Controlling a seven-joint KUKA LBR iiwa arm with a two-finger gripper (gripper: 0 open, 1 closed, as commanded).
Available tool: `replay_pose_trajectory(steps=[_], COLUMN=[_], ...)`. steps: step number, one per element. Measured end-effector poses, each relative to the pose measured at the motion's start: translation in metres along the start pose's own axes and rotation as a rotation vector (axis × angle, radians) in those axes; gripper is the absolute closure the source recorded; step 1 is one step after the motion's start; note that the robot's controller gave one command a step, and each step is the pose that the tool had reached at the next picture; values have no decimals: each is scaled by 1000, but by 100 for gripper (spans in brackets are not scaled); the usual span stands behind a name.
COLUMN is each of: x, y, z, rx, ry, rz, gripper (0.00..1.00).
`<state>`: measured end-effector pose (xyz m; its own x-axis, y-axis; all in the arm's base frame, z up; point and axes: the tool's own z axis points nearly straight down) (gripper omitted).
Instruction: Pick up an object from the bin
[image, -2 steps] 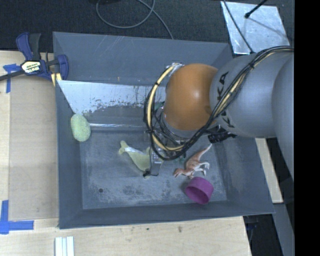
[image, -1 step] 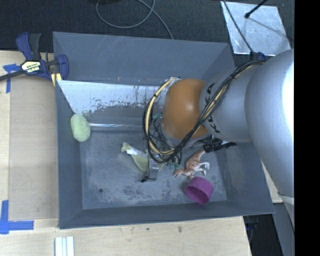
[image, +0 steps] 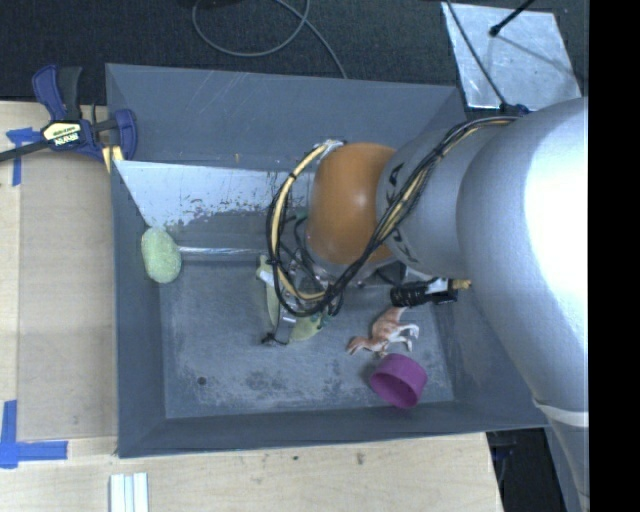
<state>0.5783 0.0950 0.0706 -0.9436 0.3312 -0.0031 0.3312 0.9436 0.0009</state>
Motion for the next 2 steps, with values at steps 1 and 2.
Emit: replay_pose_trajectory(steps=[1,2], x=[5,-1], y=[-15,0], z=[2,-1], rx=[-1,-3], ry=[0,-5], rz=[-176,-1], gripper=[0,100])
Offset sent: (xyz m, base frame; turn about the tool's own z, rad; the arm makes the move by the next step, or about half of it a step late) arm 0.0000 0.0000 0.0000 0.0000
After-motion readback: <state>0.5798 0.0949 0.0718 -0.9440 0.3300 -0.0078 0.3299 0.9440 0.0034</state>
